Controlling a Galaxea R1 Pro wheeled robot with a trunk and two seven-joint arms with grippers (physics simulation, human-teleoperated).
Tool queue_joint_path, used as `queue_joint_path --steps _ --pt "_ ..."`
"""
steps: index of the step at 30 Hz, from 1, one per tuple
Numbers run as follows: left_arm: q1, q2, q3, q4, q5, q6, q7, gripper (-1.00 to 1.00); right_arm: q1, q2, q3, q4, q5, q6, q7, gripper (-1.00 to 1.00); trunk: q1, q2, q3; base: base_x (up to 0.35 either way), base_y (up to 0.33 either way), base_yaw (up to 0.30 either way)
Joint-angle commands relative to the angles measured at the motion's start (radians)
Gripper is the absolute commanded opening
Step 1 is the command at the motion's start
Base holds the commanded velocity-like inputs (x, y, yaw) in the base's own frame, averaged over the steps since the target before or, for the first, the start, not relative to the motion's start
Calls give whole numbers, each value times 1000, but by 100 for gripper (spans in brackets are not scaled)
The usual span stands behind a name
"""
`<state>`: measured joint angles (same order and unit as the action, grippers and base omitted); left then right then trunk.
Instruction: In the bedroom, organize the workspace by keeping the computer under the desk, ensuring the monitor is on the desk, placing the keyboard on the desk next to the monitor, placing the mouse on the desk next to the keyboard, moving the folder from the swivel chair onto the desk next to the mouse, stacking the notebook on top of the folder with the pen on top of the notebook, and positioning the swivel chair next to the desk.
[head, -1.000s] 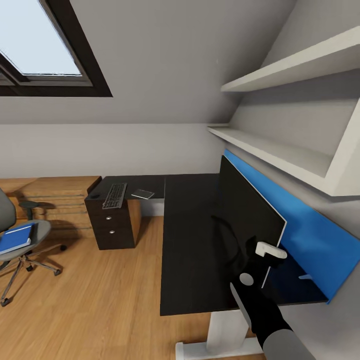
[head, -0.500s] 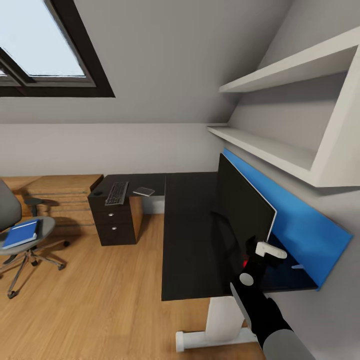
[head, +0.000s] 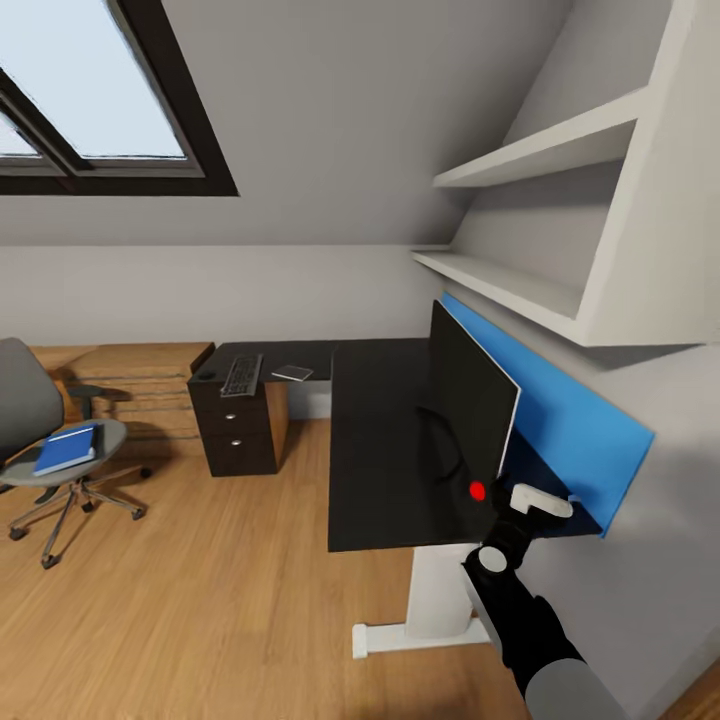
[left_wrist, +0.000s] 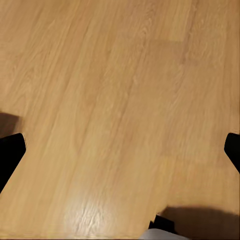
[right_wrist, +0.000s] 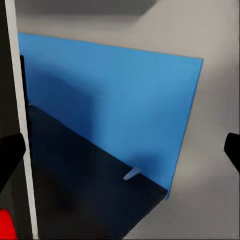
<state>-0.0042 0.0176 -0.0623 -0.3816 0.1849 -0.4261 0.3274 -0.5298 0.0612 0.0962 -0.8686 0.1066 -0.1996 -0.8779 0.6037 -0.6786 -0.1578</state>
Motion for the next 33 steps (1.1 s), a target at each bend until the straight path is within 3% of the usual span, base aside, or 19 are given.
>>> queue_joint_path --steps 1,11,12,19,25,27,28,33 --pt "0 1 -7 0 8 -2 4 100 -1 0 1 2 3 -3 -1 100 0 -1 -2 -334 0 0" --pt "0 1 -8 -1 8 5 1 100 1 3 2 17 2 -2 59 100 0 -1 -2 -334 0 0" --pt "0 2 -8 -2 9 7 1 100 1 6 9 47 0 -1 121 100 0 -1 -2 -334 0 0" --pt "0 7 -6 -3 11 12 1 100 1 16 16 89 -1 -8 191 100 0 -1 -2 -334 0 0" --pt "-1 12 -3 -11 17 191 1 100 1 18 19 146 -1 -41 201 100 0 -1 -2 -334 0 0" --pt "-1 20 -1 -12 44 238 1 100 0 18 18 195 -1 -44 218 100 0 -1 -2 -334 0 0" --pt "-2 26 -1 -13 74 253 0 100 -1 18 18 230 -2 -45 252 100 0 -1 -2 -314 0 0" --pt "-2 32 -1 -19 111 260 0 100 -1 16 10 302 -9 -45 357 100 0 -1 -2 -197 0 0"
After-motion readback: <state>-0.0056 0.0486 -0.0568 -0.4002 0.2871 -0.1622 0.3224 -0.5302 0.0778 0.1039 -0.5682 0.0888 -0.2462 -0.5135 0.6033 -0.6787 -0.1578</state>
